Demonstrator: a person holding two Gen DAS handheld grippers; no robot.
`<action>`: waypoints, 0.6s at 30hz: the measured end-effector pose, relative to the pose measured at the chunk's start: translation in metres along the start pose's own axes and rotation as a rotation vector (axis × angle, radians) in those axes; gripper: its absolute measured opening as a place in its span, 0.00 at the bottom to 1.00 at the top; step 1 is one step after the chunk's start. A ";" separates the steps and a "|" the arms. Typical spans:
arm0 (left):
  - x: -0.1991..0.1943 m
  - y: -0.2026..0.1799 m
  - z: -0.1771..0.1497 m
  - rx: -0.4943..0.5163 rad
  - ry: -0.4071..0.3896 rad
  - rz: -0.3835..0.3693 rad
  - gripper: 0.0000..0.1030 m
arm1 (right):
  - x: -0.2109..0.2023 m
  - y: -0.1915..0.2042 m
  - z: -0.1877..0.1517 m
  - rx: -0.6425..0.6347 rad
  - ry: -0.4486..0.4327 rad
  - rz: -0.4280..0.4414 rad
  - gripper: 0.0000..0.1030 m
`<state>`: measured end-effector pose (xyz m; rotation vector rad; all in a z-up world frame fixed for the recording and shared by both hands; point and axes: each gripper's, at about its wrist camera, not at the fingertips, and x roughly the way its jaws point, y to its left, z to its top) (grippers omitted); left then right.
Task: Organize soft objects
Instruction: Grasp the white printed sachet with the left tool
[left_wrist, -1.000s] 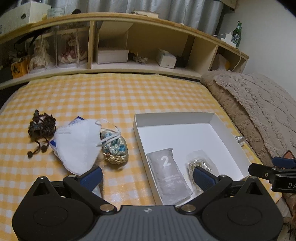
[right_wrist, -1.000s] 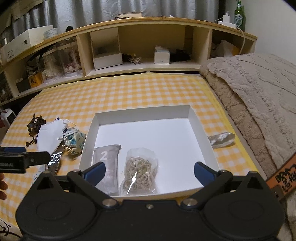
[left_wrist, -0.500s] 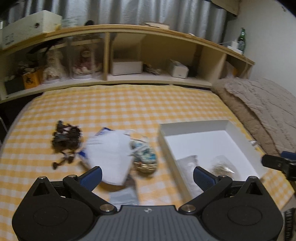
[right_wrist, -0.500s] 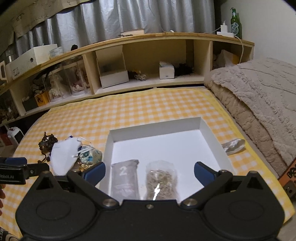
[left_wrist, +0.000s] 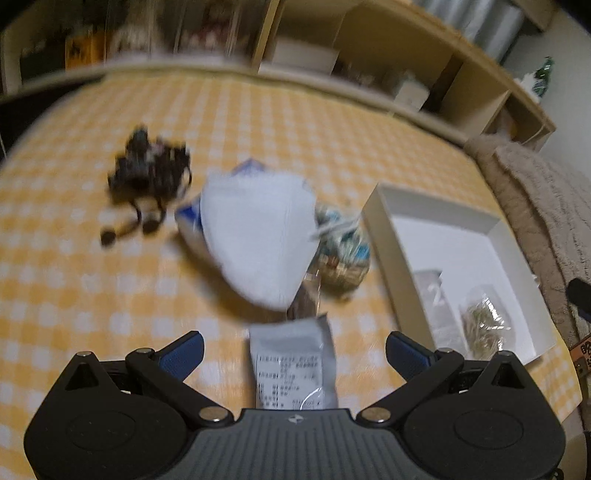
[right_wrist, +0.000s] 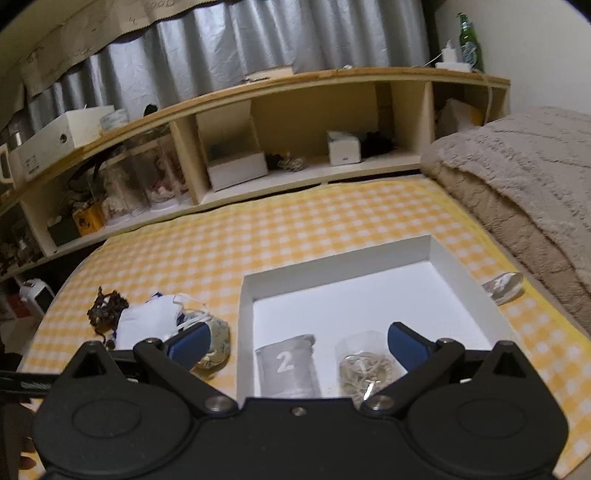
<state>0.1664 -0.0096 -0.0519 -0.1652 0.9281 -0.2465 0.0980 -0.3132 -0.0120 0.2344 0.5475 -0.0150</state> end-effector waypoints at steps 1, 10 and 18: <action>0.006 0.003 -0.002 -0.013 0.022 -0.003 1.00 | 0.002 0.000 0.000 0.001 0.004 0.014 1.00; 0.050 0.012 -0.015 -0.069 0.176 0.004 0.82 | 0.037 0.018 -0.005 -0.056 0.045 0.100 1.00; 0.056 0.019 -0.019 -0.081 0.205 0.032 0.51 | 0.070 0.045 -0.014 -0.113 0.157 0.182 1.00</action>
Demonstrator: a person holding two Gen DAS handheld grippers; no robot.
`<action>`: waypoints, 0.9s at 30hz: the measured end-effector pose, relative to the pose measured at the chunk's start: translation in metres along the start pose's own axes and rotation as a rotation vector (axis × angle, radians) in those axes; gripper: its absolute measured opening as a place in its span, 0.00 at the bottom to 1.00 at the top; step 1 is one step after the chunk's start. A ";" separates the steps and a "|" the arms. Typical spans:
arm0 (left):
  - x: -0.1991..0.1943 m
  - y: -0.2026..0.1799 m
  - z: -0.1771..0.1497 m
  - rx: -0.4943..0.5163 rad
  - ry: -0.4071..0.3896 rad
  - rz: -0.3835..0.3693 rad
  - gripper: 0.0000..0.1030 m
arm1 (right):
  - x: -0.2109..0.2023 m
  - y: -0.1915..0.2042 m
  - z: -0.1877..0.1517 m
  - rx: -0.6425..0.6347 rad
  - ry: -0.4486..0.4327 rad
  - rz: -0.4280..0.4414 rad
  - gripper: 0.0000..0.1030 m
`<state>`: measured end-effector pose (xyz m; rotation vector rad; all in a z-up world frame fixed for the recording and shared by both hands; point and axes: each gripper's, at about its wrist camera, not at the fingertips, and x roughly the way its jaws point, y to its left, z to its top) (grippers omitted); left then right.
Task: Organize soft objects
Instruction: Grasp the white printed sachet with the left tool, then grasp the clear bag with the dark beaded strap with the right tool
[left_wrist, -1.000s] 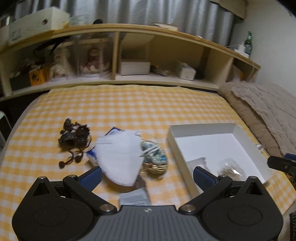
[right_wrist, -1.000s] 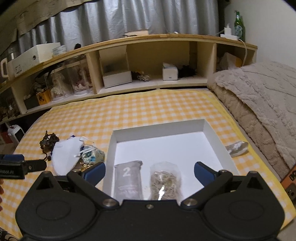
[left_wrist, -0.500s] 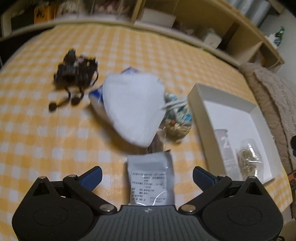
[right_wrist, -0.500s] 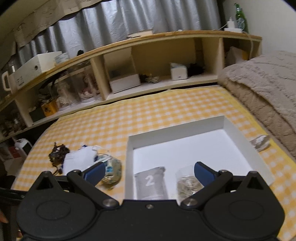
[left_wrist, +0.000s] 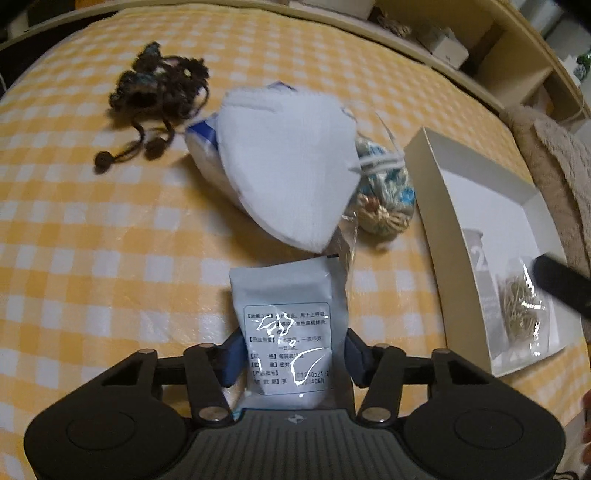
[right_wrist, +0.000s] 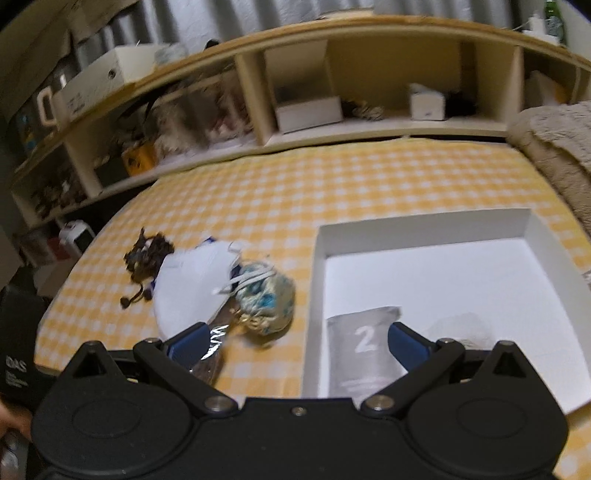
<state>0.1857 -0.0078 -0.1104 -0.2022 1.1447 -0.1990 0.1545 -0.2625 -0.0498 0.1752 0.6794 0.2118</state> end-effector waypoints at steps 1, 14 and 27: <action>-0.003 0.002 0.000 -0.008 -0.009 -0.002 0.49 | 0.005 0.003 0.000 -0.004 0.011 0.005 1.00; -0.050 0.022 0.011 -0.083 -0.206 0.050 0.49 | 0.051 0.042 -0.024 0.022 0.191 0.140 0.86; -0.040 0.043 0.007 -0.163 -0.181 0.102 0.49 | 0.095 0.087 -0.054 -0.031 0.267 0.083 0.74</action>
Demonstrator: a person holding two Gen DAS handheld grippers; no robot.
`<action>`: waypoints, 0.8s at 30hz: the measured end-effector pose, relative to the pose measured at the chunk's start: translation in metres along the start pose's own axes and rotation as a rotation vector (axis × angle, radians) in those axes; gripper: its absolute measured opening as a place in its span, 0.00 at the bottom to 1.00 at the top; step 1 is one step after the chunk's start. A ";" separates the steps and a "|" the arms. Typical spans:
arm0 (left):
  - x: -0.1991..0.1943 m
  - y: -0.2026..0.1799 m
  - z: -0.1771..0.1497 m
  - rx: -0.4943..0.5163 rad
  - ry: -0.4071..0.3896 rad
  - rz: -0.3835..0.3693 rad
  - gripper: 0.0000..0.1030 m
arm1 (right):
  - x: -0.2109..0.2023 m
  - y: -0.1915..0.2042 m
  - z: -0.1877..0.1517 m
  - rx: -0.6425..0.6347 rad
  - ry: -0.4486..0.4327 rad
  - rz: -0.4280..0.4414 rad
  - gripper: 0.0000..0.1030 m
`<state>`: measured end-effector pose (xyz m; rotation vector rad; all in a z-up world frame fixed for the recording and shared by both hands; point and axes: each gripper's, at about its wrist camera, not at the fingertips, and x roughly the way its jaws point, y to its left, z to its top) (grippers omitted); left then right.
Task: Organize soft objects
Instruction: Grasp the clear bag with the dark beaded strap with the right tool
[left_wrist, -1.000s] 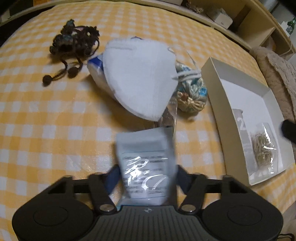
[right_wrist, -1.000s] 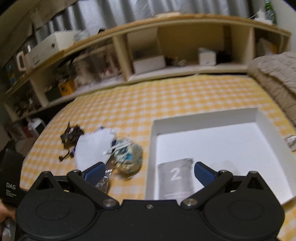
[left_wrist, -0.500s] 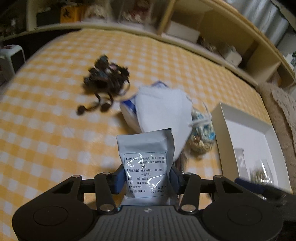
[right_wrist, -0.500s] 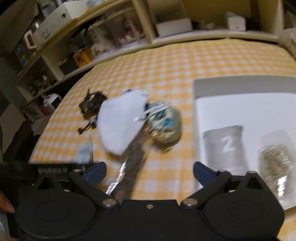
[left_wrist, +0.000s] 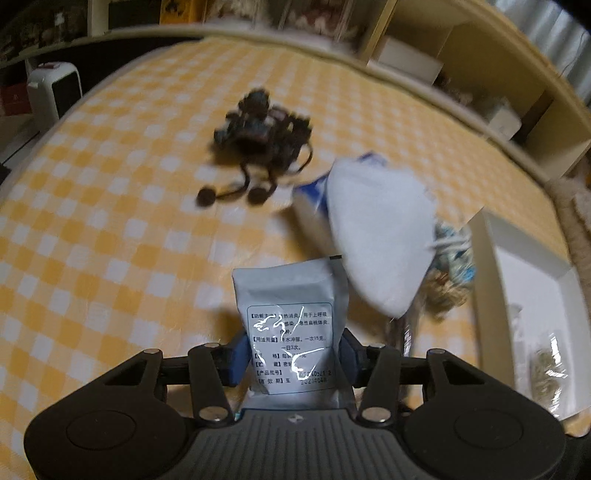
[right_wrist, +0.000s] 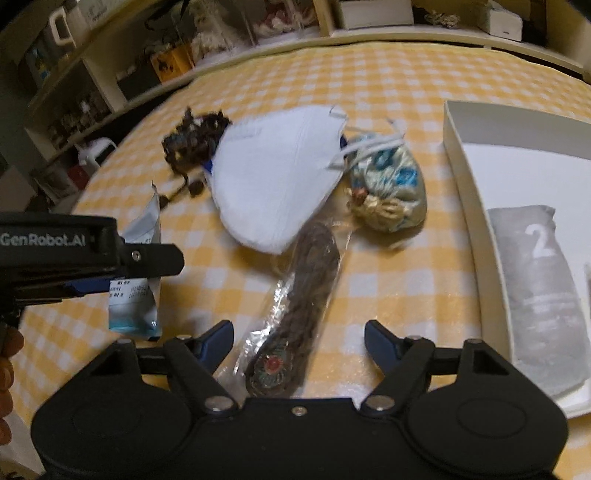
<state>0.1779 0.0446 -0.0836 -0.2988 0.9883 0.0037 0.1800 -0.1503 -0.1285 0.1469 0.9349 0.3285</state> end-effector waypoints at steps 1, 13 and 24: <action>0.005 0.001 -0.001 0.003 0.019 0.011 0.49 | 0.002 0.001 -0.001 -0.011 0.007 -0.007 0.73; 0.028 -0.029 -0.016 0.264 0.090 0.121 0.52 | -0.021 -0.009 -0.014 -0.105 0.081 -0.013 0.34; 0.004 -0.030 -0.010 0.214 -0.011 0.061 0.50 | -0.054 -0.020 -0.004 -0.070 -0.049 -0.008 0.25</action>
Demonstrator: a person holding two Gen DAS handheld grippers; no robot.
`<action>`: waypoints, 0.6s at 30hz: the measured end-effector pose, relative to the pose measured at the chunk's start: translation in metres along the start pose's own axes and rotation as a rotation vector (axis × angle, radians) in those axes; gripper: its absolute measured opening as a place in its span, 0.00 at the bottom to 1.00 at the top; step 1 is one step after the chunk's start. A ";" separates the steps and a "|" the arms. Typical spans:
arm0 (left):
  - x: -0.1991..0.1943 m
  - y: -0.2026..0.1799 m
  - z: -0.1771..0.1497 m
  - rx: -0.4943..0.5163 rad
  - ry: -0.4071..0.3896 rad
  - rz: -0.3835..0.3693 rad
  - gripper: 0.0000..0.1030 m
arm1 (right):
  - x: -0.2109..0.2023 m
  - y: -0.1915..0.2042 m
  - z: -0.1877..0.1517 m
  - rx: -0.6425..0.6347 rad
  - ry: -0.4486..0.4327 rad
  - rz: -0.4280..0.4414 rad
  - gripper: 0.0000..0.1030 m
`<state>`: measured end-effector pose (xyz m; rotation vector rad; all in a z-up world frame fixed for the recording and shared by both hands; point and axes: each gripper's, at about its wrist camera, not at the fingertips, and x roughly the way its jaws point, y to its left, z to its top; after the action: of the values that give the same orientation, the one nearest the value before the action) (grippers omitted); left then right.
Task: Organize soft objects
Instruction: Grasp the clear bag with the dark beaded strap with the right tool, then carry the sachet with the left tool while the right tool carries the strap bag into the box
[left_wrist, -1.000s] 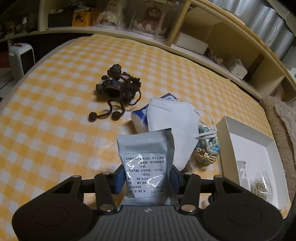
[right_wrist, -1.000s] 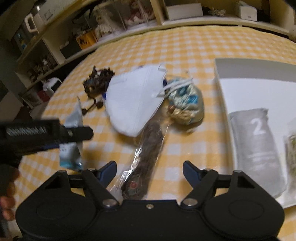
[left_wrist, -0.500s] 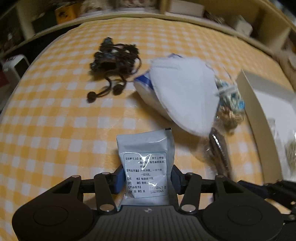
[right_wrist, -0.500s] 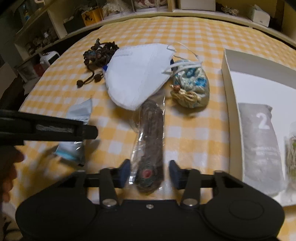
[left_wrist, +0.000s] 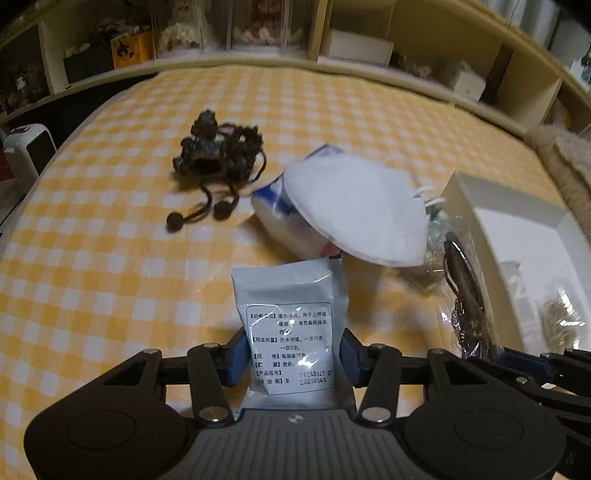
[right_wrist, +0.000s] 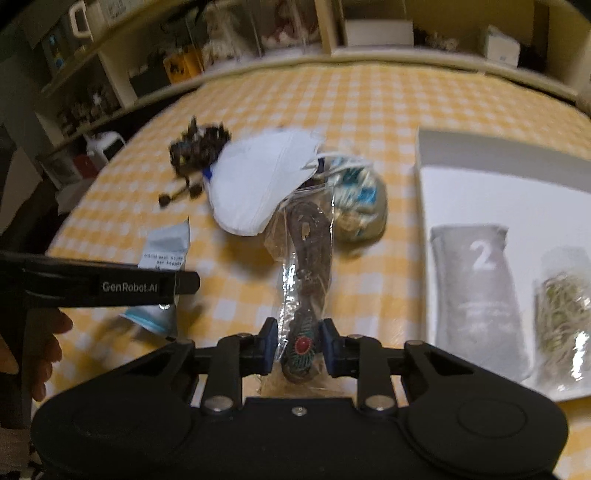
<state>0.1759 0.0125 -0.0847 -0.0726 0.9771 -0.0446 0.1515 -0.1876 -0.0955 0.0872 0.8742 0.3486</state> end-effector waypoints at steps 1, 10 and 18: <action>-0.004 -0.001 0.001 -0.007 -0.012 -0.010 0.50 | -0.006 -0.001 0.001 -0.002 -0.019 -0.001 0.25; -0.035 -0.007 -0.001 -0.024 -0.107 -0.058 0.50 | -0.040 -0.013 0.007 0.028 -0.126 0.002 0.25; -0.044 -0.015 -0.001 -0.017 -0.118 -0.070 0.50 | -0.060 -0.015 0.012 0.018 -0.185 -0.002 0.25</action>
<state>0.1500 0.0009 -0.0478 -0.1235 0.8567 -0.0958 0.1289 -0.2213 -0.0469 0.1331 0.6942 0.3251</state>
